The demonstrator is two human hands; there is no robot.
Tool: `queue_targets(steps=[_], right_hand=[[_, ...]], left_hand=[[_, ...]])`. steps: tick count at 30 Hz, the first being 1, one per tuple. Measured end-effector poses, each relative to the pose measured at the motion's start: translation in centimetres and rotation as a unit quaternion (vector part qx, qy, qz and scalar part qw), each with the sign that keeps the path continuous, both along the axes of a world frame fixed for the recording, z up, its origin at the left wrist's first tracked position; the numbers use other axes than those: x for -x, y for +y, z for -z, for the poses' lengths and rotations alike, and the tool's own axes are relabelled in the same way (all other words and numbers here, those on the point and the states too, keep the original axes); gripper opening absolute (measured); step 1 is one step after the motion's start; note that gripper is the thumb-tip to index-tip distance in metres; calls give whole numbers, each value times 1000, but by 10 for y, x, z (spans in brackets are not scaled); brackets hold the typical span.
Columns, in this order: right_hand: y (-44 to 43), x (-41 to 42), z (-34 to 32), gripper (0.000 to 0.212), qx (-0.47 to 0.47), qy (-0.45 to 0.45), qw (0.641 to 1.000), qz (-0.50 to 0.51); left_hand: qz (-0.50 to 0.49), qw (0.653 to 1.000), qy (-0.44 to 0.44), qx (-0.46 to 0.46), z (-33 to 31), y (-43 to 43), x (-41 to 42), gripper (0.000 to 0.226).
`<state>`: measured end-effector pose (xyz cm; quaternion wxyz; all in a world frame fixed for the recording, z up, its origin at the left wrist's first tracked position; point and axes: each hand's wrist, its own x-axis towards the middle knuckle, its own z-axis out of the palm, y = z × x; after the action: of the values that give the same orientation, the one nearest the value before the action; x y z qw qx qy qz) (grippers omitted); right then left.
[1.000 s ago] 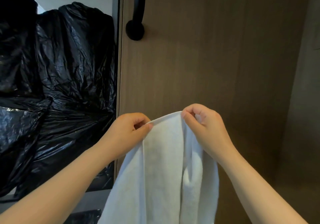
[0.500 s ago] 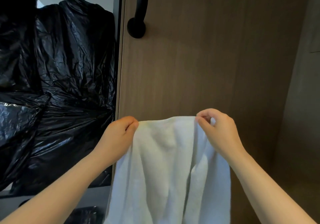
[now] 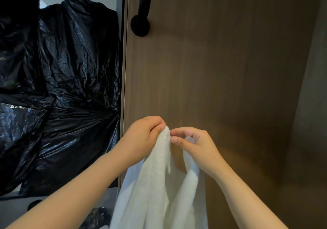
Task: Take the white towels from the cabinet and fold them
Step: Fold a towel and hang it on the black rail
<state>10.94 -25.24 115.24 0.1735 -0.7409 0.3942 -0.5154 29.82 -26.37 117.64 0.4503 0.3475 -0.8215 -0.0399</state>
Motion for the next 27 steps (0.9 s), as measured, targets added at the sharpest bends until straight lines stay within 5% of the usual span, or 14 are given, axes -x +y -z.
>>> queue_targets(steps=[18,23,27], right_hand=[[0,4,-16,16,104,32,992,58],[-3,12,-20,15,124,24,987,101],[-7,28,-17,16,128,42,978,159]], left_hand=[[-49,987,7,-153,37,-2,-19,6],[-44,987,-41,-149,54,-2,-11,12],[-83,991,42,-99,47,-10,-16,19]])
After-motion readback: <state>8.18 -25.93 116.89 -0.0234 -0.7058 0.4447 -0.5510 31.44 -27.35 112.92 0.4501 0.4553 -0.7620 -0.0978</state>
